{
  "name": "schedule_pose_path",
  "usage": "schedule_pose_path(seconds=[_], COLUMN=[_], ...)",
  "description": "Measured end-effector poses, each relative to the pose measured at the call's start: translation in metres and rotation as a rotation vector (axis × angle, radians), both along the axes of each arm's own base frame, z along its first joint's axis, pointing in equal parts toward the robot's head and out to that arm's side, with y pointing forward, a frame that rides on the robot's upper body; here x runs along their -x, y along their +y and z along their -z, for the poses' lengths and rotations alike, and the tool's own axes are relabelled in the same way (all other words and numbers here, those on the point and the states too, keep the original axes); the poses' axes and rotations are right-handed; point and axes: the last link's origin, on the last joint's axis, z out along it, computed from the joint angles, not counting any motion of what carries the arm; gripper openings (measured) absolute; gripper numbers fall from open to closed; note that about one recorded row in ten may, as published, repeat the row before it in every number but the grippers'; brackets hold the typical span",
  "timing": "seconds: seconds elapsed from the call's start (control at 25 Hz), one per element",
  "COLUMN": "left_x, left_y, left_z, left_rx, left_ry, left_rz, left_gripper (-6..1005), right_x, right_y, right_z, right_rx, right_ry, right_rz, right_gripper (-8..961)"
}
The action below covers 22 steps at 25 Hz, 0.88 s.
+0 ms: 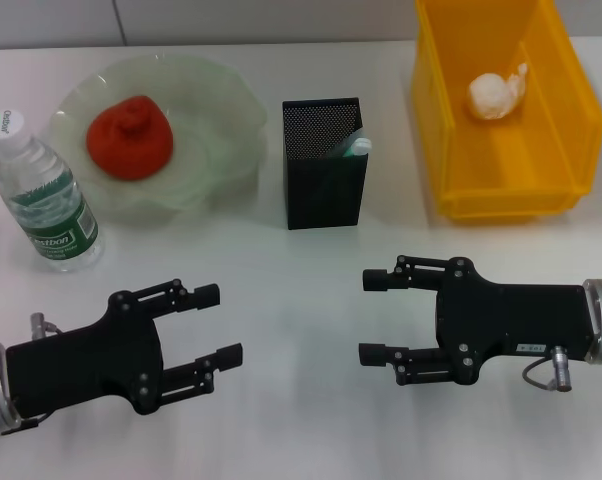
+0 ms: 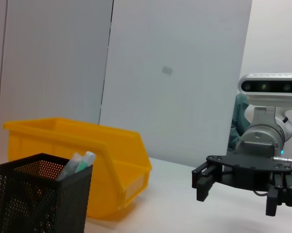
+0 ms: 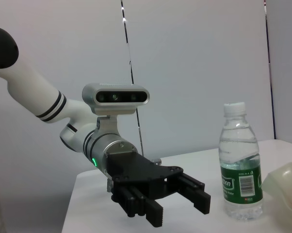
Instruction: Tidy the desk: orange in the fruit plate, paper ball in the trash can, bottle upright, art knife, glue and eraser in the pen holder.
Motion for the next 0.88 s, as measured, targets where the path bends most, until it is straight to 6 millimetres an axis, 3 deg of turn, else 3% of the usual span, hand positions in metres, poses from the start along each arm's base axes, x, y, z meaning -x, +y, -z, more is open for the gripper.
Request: schedule_pose_path(seconds=[0.88], left_x=[-0.0002], left_y=[0.0002], left_z=[0.0009], left_rx=[0.020], left_ry=[0.010], left_rz=[0.003], left_gripper=[690], right_x=[-0.0011], right_y=[-0.0019], right_z=[0.0014], right_rx=[0.007], right_ry=[-0.007], right_rz=[0.000], right_gripper=[768])
